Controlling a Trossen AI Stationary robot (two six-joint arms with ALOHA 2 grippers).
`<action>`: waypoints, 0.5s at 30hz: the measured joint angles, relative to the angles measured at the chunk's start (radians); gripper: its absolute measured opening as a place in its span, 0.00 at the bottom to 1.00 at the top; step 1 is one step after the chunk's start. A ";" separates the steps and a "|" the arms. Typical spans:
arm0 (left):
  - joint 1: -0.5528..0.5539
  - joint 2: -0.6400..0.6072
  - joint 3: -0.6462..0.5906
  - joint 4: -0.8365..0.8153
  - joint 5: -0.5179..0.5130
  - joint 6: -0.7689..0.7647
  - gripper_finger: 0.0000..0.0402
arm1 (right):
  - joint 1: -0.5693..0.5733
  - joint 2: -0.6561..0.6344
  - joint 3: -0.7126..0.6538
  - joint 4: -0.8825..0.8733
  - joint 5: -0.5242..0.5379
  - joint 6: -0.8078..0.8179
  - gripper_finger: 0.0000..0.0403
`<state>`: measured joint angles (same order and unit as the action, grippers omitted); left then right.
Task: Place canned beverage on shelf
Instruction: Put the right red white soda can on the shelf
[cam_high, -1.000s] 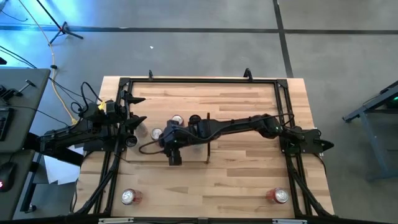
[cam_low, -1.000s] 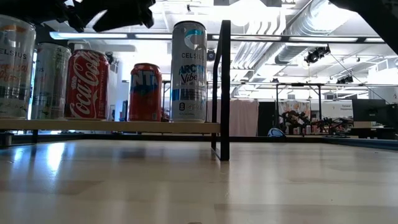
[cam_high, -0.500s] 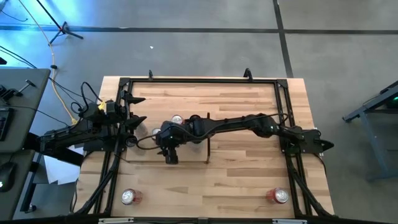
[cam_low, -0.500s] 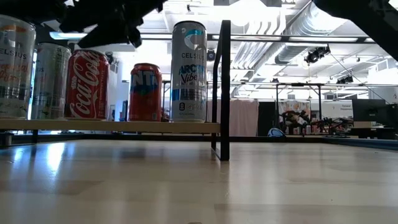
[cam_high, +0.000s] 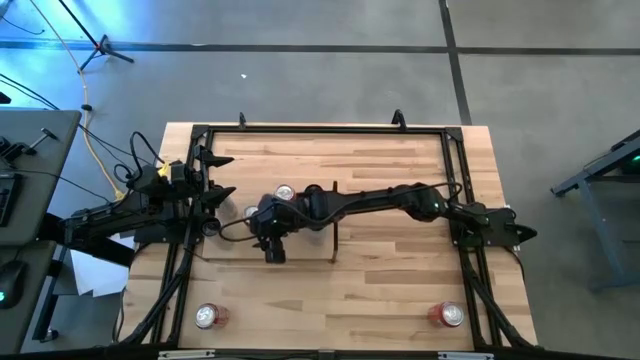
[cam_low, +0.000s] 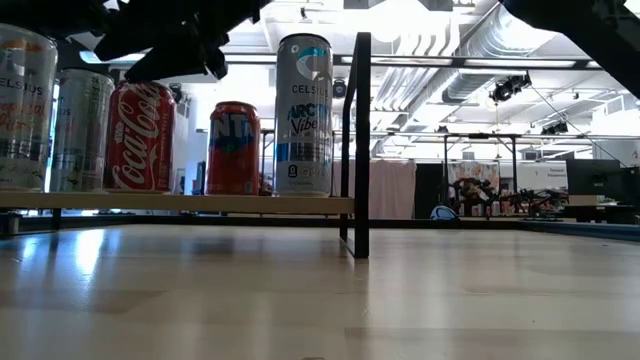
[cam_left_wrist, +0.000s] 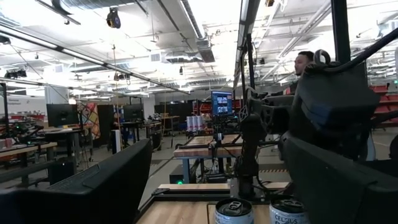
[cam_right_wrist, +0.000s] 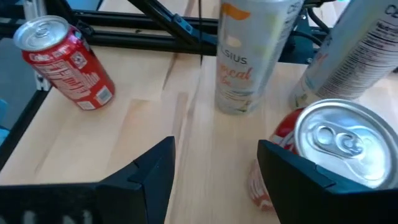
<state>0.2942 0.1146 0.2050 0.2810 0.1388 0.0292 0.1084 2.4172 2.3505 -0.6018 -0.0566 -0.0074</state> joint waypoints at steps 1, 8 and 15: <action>0.000 0.000 0.000 0.000 0.000 0.000 0.86 | -0.003 0.000 0.000 0.000 0.000 0.000 0.53; 0.000 0.000 0.000 0.000 0.000 0.000 0.86 | -0.020 0.000 0.000 0.000 0.022 0.000 0.53; 0.000 0.000 0.000 0.000 0.000 0.000 0.86 | -0.037 0.000 0.000 0.000 0.022 0.000 0.53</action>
<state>0.2940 0.1146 0.2051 0.2810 0.1390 0.0295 0.0713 2.4172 2.3505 -0.6018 -0.0345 -0.0078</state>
